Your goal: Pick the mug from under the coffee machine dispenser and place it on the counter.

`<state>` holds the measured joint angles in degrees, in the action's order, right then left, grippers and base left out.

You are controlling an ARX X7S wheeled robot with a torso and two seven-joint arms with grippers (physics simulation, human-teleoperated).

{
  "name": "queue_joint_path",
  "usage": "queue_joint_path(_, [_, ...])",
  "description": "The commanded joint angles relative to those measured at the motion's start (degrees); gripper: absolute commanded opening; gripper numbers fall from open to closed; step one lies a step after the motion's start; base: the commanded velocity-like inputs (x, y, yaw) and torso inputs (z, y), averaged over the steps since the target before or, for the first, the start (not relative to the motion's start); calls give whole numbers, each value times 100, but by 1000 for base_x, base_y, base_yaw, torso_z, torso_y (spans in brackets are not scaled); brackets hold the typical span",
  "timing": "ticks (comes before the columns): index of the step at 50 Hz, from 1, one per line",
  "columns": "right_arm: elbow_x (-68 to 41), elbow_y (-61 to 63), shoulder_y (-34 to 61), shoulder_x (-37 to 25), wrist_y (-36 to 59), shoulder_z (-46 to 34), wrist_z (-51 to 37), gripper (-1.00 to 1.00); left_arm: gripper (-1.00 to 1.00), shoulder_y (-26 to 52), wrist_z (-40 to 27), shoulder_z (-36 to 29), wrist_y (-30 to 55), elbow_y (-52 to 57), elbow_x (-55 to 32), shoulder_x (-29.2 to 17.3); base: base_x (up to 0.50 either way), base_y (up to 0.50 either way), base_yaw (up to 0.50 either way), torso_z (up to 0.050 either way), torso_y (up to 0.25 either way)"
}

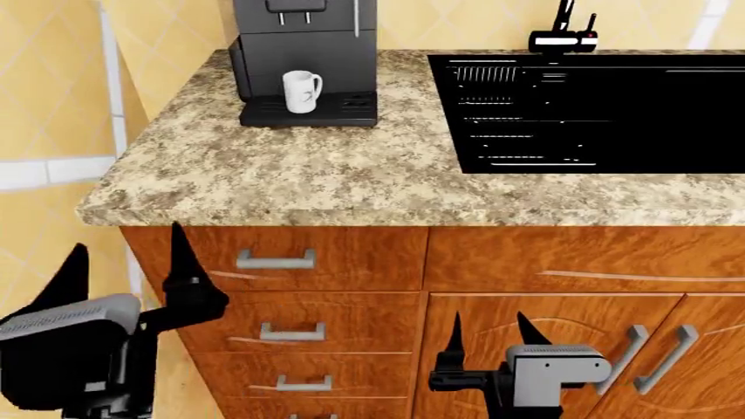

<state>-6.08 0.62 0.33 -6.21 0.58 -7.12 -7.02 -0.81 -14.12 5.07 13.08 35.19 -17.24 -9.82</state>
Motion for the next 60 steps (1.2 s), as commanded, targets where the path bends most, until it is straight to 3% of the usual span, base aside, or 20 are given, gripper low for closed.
queue_joint_path(1, [-62,-4,12,-54,20,-63,-88,100,100,-141,-1679,749,182,2479,-1599,-1512,0,0,0,0,0])
queue_joint_path(4, [-70,13,6,-67,30,-83,-111,100,100,-750,-3880,-2,-1878,2479,-1813,-3906,0,0,0,0,0])
queue_joint_path(6, [-79,21,4,-76,33,-94,-123,100,100,-1226,-5000,-187,-2959,2478,-1538,-5068,0,0,0,0,0])
queue_joint_path(9, [-85,31,1,-89,37,-113,-143,100,100,-2435,-6277,380,-4200,2472,-953,-6217,0,0,0,0,0])
queue_joint_path(11, [-92,13,11,-97,28,-124,-150,100,100,-3556,-6741,1287,-4667,2478,-660,-6531,0,0,0,0,0])
queue_joint_path(13, [-105,-59,41,-105,-14,-130,-146,100,100,-4371,-6936,2015,-4929,2479,-517,-6626,0,0,0,0,0])
queue_joint_path(14, [-110,-56,41,-109,-12,-135,-151,100,100,-4406,-6924,2064,-4949,2479,-506,-6613,0,0,0,0,0])
queue_joint_path(37, [-33,251,-37,-213,77,-262,-401,100,100,-4409,-6964,2055,-5076,2480,-437,-6674,0,0,0,0,0])
queue_joint_path(46, [235,4037,-334,-520,2697,-283,-933,100,100,-4405,-7079,2007,-5047,2479,-391,-6754,0,0,0,0,0])
queue_joint_path(51, [453,5937,914,-707,5341,-695,-1105,100,100,-4407,-7002,2039,-5057,2479,-422,-6664,0,0,0,0,0])
queue_joint_path(52, [-399,5937,1343,-1178,5545,-826,-1873,100,100,-4408,-6989,2047,-5057,2479,-430,-6652,0,0,0,0,0])
queue_joint_path(54, [-2118,5937,3062,-2896,5359,-1736,-3592,100,100,-4408,-6981,2055,-5059,2479,-436,-6646,0,0,0,0,0])
queue_joint_path(55, [-2978,5935,3921,-3391,5431,-2026,-4451,100,100,-4408,-6978,2059,-5061,2479,-438,-6646,0,0,0,0,0])
queue_joint_path(57, [-4696,5809,5466,-3309,5709,-2105,-6170,100,100,-4409,-6955,2074,-5067,2480,-449,-6628,0,0,0,0,0])
queue_joint_path(59, [-6415,5576,6236,-3177,5805,-2251,-7889,100,100,-4410,-6910,2091,-5076,2480,-466,-6586,0,0,0,0,0])
queue_joint_path(60, [-7275,5409,6550,-3130,5785,-2338,-8287,100,100,-4410,-6892,2100,-5080,2480,-471,-6570,0,0,0,0,0])
